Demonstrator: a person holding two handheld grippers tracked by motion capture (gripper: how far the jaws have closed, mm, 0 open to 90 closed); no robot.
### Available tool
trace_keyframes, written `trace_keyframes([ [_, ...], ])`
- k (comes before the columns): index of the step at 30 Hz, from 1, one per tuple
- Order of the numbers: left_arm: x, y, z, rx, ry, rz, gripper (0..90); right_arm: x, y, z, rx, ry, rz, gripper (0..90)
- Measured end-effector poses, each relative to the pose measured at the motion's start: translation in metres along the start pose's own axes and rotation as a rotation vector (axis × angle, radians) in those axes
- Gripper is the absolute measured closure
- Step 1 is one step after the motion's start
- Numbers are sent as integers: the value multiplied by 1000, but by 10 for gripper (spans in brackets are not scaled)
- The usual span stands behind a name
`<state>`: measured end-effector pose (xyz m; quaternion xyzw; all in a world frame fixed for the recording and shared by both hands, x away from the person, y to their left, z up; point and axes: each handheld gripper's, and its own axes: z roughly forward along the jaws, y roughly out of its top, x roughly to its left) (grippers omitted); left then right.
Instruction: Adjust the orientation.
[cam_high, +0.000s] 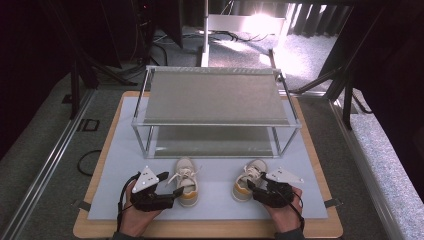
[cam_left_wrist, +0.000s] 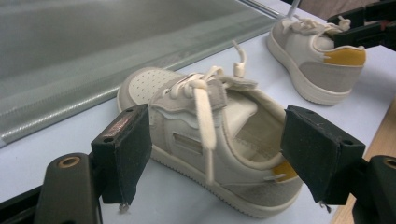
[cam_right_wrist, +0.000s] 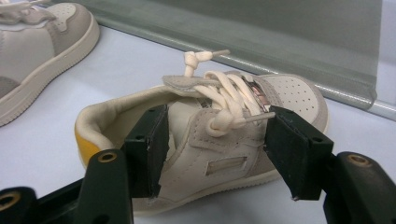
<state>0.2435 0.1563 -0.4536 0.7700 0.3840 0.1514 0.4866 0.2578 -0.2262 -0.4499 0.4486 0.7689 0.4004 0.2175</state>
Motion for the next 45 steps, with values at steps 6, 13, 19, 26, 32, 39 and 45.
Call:
trace_keyframes([
  [6,3,0,10,33,11,-29,239,-2,1,0,13,16,25,441],
  [13,4,2,19,57,-9,-51,254,3,3,3,1,102,-5,617],
  [19,5,4,28,89,-43,-57,319,2,3,4,-1,123,-4,619],
  [26,5,6,28,100,-28,-44,380,6,6,9,-6,179,-27,621],
  [32,-4,7,38,107,-57,-21,388,12,8,13,-4,208,-53,620],
  [39,-9,9,44,105,-81,-17,385,12,8,14,-4,216,-59,618],
  [45,-11,11,48,105,-97,-10,379,11,8,14,-5,225,-62,618],
])
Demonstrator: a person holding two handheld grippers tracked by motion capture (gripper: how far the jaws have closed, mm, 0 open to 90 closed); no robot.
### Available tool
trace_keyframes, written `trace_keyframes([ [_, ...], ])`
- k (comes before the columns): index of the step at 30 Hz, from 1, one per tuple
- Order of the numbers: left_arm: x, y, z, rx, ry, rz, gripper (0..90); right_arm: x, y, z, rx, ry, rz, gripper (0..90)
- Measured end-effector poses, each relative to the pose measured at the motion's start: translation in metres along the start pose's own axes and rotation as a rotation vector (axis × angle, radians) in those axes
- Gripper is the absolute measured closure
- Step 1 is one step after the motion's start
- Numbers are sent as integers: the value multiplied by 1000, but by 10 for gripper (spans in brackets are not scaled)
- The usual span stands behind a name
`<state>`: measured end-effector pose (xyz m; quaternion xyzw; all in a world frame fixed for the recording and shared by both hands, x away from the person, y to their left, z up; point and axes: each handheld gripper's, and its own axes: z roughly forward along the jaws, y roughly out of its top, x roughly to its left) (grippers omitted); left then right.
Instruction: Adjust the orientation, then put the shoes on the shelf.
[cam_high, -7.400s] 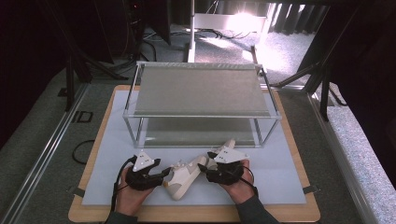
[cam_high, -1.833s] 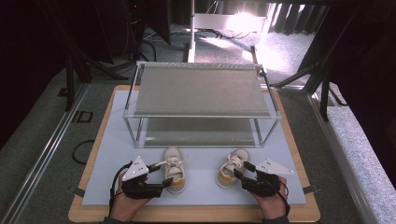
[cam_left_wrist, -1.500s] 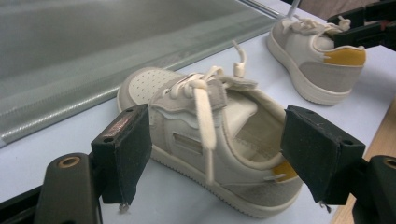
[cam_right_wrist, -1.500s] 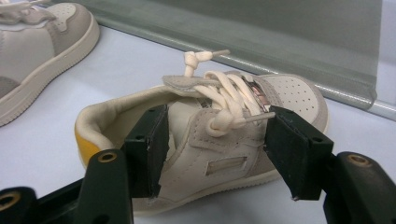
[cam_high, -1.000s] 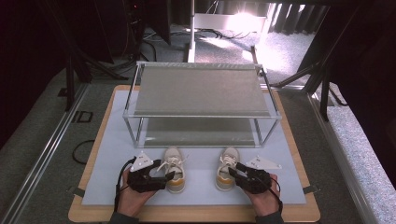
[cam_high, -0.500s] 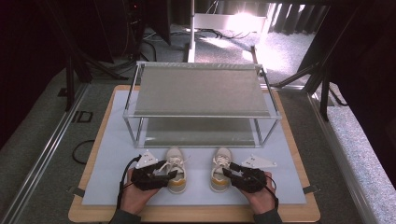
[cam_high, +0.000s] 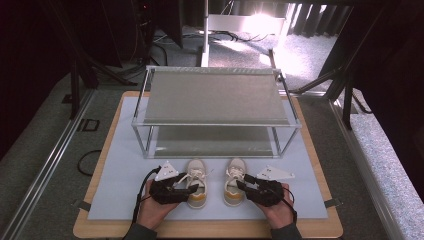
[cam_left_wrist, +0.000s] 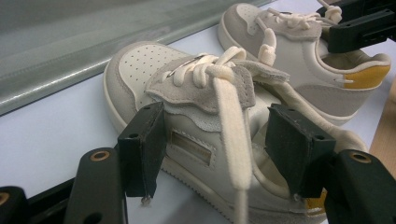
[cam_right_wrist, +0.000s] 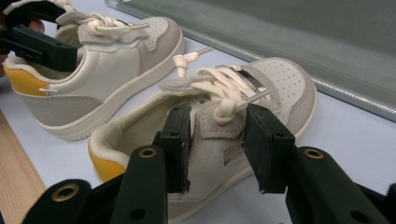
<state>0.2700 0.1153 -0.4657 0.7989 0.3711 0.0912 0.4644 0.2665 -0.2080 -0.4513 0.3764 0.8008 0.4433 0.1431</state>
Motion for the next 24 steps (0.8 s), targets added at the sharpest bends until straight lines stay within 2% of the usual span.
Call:
trace_keyframes([
  [17,-3,5,8,2,-26,14,377,3,1,3,-4,28,-16,616],
  [24,-8,9,16,6,-48,31,377,4,2,5,-4,44,-21,616],
])
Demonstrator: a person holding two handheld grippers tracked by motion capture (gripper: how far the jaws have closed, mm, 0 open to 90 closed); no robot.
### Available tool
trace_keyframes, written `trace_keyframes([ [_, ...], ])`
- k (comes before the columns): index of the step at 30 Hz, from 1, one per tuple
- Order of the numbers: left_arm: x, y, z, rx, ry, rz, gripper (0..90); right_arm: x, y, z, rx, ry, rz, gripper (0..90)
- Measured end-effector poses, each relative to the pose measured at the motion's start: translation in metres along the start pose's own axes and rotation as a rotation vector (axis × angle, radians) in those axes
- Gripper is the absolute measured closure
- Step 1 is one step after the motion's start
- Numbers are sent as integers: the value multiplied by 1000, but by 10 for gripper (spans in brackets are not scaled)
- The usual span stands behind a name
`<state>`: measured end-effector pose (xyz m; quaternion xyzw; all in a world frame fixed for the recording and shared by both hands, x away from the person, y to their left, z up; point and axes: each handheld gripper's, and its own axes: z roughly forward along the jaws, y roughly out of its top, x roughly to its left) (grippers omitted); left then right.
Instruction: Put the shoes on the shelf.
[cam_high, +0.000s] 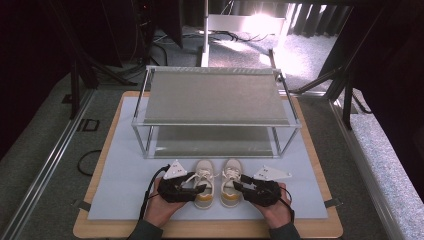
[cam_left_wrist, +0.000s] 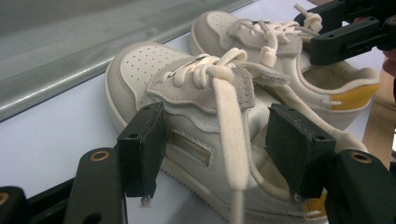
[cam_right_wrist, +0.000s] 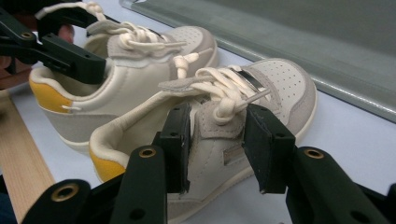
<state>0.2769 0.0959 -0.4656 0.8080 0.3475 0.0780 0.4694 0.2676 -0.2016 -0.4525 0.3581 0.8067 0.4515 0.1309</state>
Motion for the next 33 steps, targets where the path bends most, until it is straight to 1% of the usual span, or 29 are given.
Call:
trace_keyframes([
  [5,-3,1,3,-1,2,0,377,2,1,2,3,25,-13,616],
  [9,-3,1,3,-2,2,0,377,6,0,4,1,62,-38,617],
  [10,-4,1,3,-3,3,-2,378,6,1,4,1,60,-42,617],
  [13,-5,1,4,-6,7,-5,379,5,1,4,0,65,-30,618],
  [18,-8,0,4,-6,18,-9,379,9,3,5,3,45,-35,618],
  [21,-8,0,4,-11,24,-15,377,8,2,5,1,45,-31,614],
  [24,-9,-1,2,-17,36,-19,362,8,2,3,-5,49,-12,566],
  [25,-8,-1,1,-20,38,-18,357,9,2,2,-7,43,-9,559],
  [27,-9,-2,-3,-26,46,-14,351,10,2,-1,2,11,-16,548],
  [28,-8,-2,-5,-27,51,-10,351,10,2,-2,1,4,-21,547],
  [31,-6,-3,-10,-34,60,-18,352,11,1,-3,10,-4,-11,539],
  [33,-5,-3,-10,-32,65,-20,354,11,0,-3,11,-1,-4,540],
])
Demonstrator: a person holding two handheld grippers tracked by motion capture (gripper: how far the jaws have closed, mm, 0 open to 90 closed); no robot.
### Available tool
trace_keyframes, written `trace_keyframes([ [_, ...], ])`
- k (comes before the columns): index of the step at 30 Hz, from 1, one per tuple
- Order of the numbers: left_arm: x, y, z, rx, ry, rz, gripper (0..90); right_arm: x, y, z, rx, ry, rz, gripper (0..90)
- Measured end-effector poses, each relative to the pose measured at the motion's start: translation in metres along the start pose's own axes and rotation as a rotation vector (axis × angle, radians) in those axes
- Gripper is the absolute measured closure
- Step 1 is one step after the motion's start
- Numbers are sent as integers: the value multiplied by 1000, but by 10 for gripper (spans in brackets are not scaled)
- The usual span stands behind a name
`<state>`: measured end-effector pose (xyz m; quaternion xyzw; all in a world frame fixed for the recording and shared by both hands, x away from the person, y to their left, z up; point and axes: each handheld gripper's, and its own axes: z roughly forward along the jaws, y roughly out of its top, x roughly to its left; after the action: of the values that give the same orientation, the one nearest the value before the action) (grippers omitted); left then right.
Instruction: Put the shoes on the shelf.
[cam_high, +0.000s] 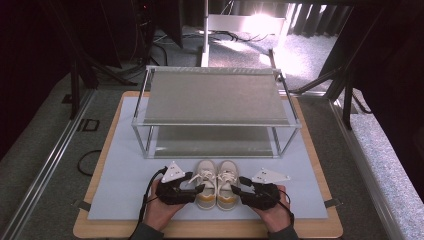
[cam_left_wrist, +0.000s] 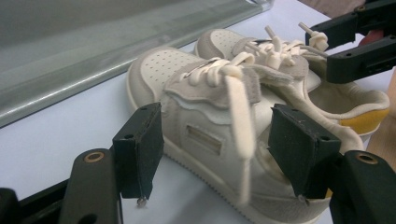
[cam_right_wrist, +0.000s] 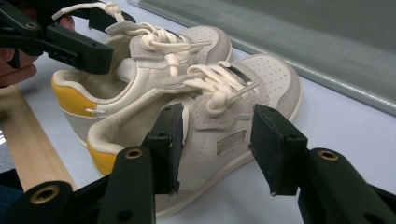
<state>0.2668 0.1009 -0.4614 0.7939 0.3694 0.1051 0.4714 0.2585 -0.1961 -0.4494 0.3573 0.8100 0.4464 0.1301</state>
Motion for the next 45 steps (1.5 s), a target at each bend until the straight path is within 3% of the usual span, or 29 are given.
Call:
trace_keyframes([
  [3,5,-1,1,5,-8,-23,359,3,1,4,23,-7,1,539],
  [9,1,2,6,23,-6,-2,427,8,4,9,56,-43,-16,535],
  [13,-1,4,10,46,-24,-28,511,8,4,10,71,-48,11,531],
  [18,-2,6,11,77,-11,-75,525,8,6,12,93,-58,30,553],
  [21,-4,6,12,72,-2,-99,539,10,7,13,100,-62,32,585],
  [25,-4,4,11,56,-8,-109,567,4,3,12,60,-20,98,621],
  [29,-3,3,11,39,-20,-133,582,-1,-1,12,16,28,131,659],
  [31,-4,1,10,22,-20,-126,587,-3,-3,11,2,44,147,667],
  [45,-6,1,7,-29,-29,-155,596,-7,-7,6,-63,81,190,688],
])
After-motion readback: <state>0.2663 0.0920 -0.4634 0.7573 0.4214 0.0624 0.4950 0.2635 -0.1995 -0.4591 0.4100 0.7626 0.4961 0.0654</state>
